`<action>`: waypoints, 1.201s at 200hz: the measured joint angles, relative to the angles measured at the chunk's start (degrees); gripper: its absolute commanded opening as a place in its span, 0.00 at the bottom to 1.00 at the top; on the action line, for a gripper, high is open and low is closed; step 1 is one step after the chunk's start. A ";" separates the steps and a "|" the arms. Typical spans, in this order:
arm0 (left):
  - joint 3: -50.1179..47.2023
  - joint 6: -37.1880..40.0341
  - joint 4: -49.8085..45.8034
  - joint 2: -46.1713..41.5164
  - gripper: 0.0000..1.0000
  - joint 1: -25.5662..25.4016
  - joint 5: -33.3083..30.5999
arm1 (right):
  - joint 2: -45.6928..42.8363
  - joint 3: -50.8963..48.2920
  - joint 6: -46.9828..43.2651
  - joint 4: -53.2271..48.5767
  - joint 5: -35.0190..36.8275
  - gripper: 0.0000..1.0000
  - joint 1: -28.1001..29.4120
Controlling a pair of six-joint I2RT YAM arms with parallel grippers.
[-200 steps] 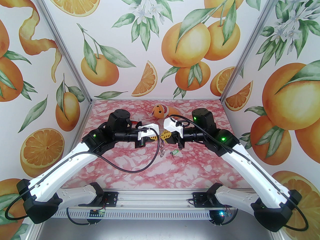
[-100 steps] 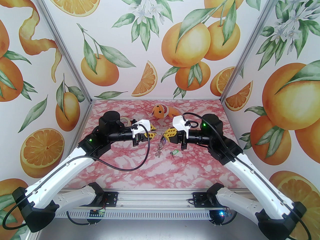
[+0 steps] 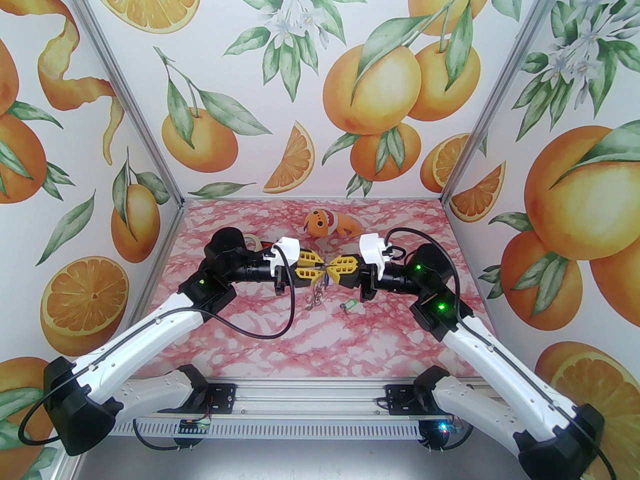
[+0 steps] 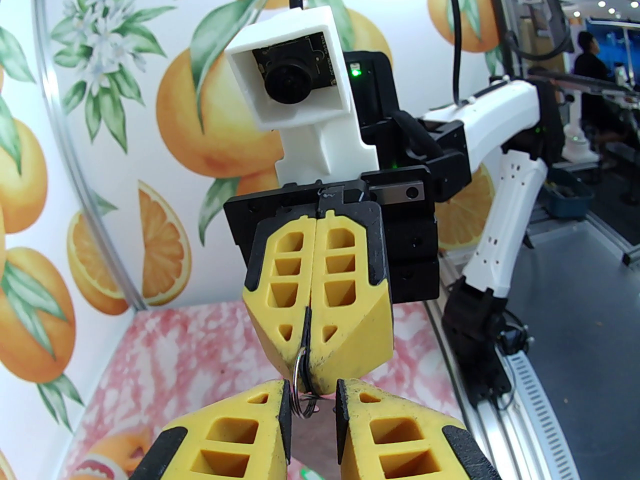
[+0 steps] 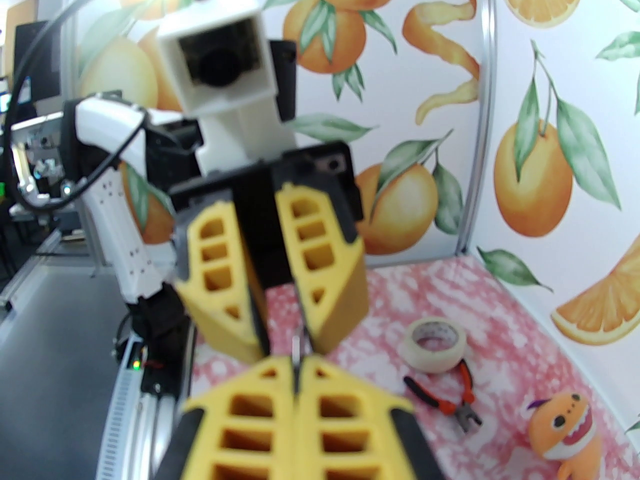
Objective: Remove the keys from the keyring
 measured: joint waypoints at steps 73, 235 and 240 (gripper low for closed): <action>-4.55 -8.31 16.50 1.18 0.17 -0.26 0.26 | 1.14 -1.14 6.51 10.99 -0.66 0.00 0.00; -5.84 -14.27 29.81 4.13 0.12 -1.09 -1.03 | 1.33 -2.60 9.68 17.62 -0.87 0.00 -0.37; -5.84 -14.34 30.03 4.24 0.11 -1.11 -1.07 | 1.33 -2.60 9.68 17.68 -0.87 0.00 -0.37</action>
